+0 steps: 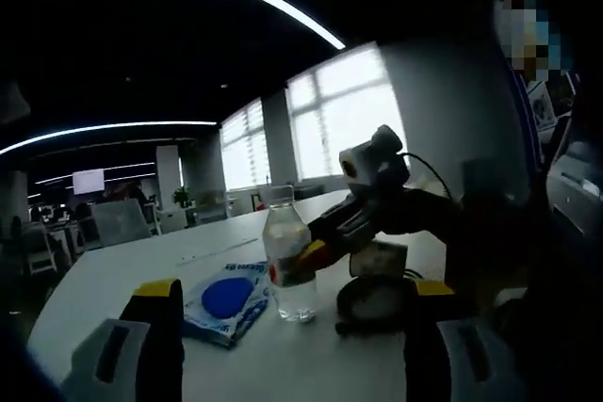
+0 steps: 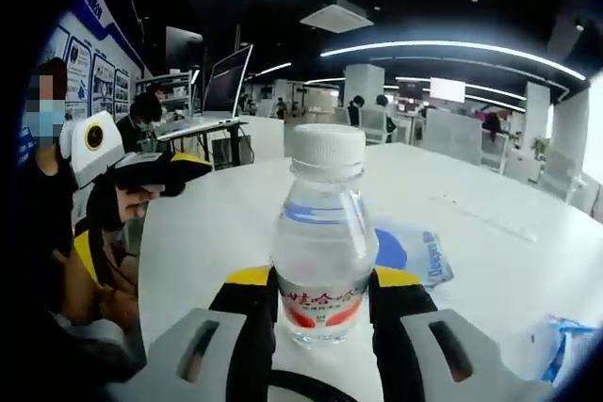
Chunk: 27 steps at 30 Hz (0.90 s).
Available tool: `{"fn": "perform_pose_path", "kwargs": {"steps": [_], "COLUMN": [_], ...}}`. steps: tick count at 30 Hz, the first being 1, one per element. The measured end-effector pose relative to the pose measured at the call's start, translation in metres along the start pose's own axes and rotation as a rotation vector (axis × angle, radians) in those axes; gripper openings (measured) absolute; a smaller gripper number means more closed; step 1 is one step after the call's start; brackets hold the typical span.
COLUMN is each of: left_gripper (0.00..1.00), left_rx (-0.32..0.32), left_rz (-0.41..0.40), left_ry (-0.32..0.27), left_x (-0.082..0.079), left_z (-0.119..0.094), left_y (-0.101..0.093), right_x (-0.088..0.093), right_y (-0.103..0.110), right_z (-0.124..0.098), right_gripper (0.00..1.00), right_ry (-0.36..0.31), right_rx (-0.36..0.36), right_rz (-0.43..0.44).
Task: Arrange the tabletop items into an orderly group along one side of the table until the central work area is clear of visible clutter.
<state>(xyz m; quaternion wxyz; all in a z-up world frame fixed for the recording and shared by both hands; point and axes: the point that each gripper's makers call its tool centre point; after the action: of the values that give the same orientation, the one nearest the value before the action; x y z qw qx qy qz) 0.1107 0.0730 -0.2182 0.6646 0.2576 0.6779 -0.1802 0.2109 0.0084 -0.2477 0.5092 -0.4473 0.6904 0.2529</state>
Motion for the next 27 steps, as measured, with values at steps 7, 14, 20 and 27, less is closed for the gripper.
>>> {"fn": "perform_pose_path", "kwargs": {"steps": [7, 14, 20, 27], "left_gripper": [0.95, 0.94, 0.90, 0.88], "left_rx": [-0.028, -0.060, -0.020, -0.026], "left_rz": [0.003, 0.000, -0.017, -0.064], "left_ry": [0.008, 0.005, 0.013, -0.018], "left_x": [0.002, 0.003, 0.002, -0.019], "left_z": [-0.003, -0.003, 0.009, 0.040], "left_y": [0.004, 0.005, -0.006, -0.015], "right_x": [-0.014, -0.059, -0.075, -0.077], "right_y": [0.001, 0.002, -0.008, -0.010], "right_z": [-0.011, -0.031, -0.044, -0.055], "right_gripper": [0.46, 0.46, 0.45, 0.45], "right_ry": [-0.030, -0.168, -0.180, -0.231], "right_rx": [-0.032, -0.089, -0.124, -0.153], "right_rz": [-0.054, -0.129, -0.174, -0.161]}}
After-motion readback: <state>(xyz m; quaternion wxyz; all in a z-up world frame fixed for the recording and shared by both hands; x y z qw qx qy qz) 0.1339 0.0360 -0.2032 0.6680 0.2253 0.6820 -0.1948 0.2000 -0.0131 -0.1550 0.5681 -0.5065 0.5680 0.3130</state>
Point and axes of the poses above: the point that each gripper's makers call its tool centre point, and the gripper's own axes: z roughly forward along the fingers, y roughly to its left, x roughly out of its underside, and after that the axes turned 3 degrees about -z, right-handed
